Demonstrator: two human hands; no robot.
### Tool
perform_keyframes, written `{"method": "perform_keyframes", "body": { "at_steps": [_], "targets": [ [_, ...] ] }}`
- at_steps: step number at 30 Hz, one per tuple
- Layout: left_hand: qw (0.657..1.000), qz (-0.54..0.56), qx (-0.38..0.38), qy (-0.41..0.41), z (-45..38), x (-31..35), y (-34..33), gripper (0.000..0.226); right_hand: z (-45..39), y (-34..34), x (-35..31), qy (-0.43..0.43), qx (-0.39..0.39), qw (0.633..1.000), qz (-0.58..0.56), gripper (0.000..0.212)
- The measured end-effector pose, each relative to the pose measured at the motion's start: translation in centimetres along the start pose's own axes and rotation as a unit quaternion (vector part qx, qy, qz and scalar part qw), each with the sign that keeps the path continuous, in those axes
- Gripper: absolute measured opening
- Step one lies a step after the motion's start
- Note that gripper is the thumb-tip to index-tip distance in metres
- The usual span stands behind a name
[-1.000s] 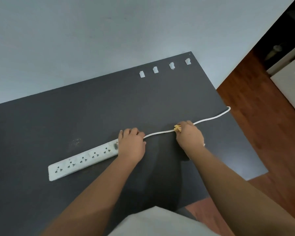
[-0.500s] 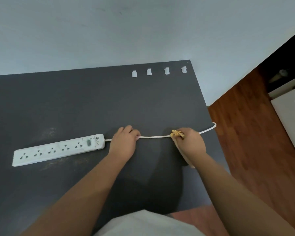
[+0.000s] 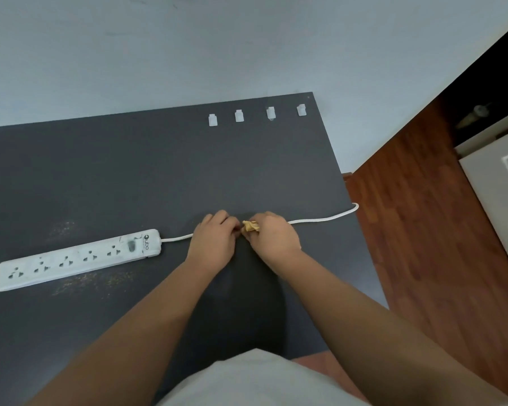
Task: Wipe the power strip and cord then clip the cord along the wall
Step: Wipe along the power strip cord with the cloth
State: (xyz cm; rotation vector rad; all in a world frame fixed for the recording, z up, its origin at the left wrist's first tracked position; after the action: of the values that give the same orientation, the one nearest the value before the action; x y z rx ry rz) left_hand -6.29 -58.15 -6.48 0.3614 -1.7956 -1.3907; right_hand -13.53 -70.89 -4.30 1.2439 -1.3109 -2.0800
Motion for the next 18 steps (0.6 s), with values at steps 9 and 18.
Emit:
{"method": "perform_keyframes", "body": {
  "at_steps": [9,18],
  "targets": [
    [0.999,0.014,-0.007,0.028,-0.2,-0.1,0.2,0.002,1.1,7.3,11.1,-0.21,0.131,0.968,-0.028,0.02],
    [0.999,0.016,0.0,0.031,-0.3,-0.3,0.1,0.004,2.0,8.6,14.1,-0.316,0.258,0.905,-0.123,0.017]
  ]
}}
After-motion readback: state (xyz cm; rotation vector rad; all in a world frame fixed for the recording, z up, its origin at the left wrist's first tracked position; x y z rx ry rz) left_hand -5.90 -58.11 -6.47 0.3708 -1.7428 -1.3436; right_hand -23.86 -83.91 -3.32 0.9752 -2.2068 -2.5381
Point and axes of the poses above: each hand's wrist, its own z-axis away from the middle knuckle, its own y-axis out of the back of the hand, x = y × z, the point moved 1 cm from there along -z, towards the middle knuckle, and after that the axes turned 10 degrees about x, right-handed, at the moved point
